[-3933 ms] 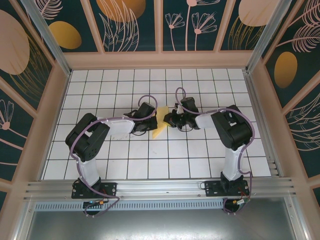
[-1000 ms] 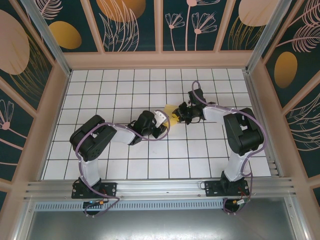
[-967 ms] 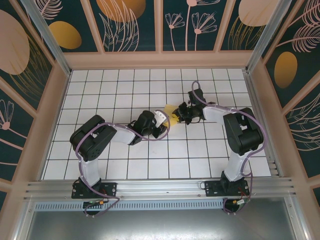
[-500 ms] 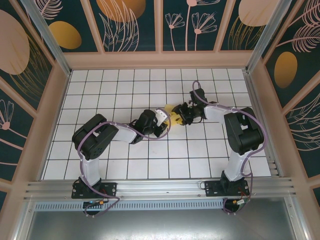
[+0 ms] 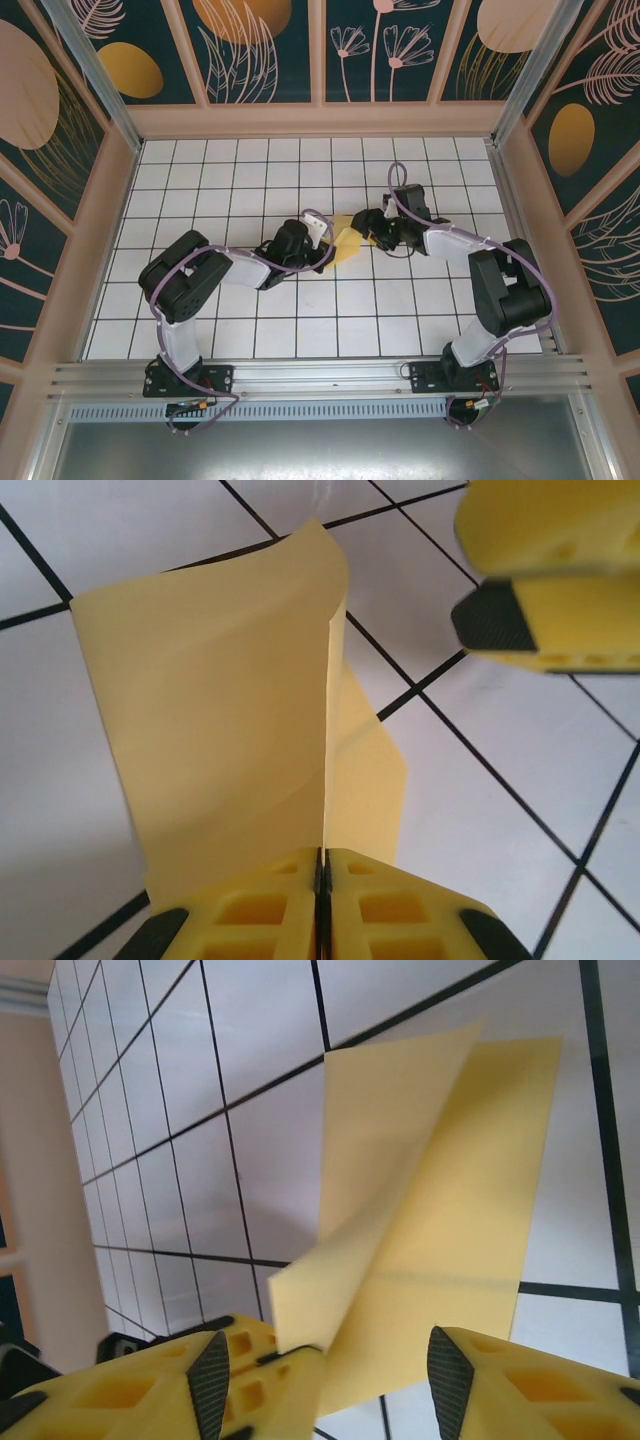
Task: Fold a paper plane with a square sheet of paper (pick it up from the middle)
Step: Fourth fold the wing at the center of the table.
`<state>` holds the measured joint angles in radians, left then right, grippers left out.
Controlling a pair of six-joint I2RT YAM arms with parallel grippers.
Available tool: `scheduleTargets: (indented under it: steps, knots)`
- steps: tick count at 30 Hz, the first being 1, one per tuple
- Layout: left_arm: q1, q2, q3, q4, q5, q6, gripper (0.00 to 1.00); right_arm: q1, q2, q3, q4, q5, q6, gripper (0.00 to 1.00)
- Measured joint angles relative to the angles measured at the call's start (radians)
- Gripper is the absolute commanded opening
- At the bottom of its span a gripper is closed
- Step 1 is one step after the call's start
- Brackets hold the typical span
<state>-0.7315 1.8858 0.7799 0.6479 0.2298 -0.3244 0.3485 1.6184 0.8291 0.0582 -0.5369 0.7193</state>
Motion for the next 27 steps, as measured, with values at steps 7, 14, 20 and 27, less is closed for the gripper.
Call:
scheduleTargets:
  steps: [7, 14, 20, 27]
  knots:
    - [0.0, -0.002, -0.036, 0.072, 0.043, -0.151, 0.12, 0.001, 0.003, -0.051, 0.079, -0.058, -0.042, 0.51]
    - [0.0, -0.002, -0.074, 0.143, 0.063, -0.264, 0.12, 0.004, 0.05, -0.051, 0.143, -0.109, -0.077, 0.51]
    - [0.0, -0.001, -0.102, 0.198, 0.067, -0.334, 0.13, 0.01, 0.096, -0.05, 0.147, -0.137, -0.096, 0.51]
    - [0.0, 0.014, -0.116, 0.235, 0.077, -0.402, 0.13, 0.024, 0.157, -0.013, 0.145, -0.146, -0.114, 0.51]
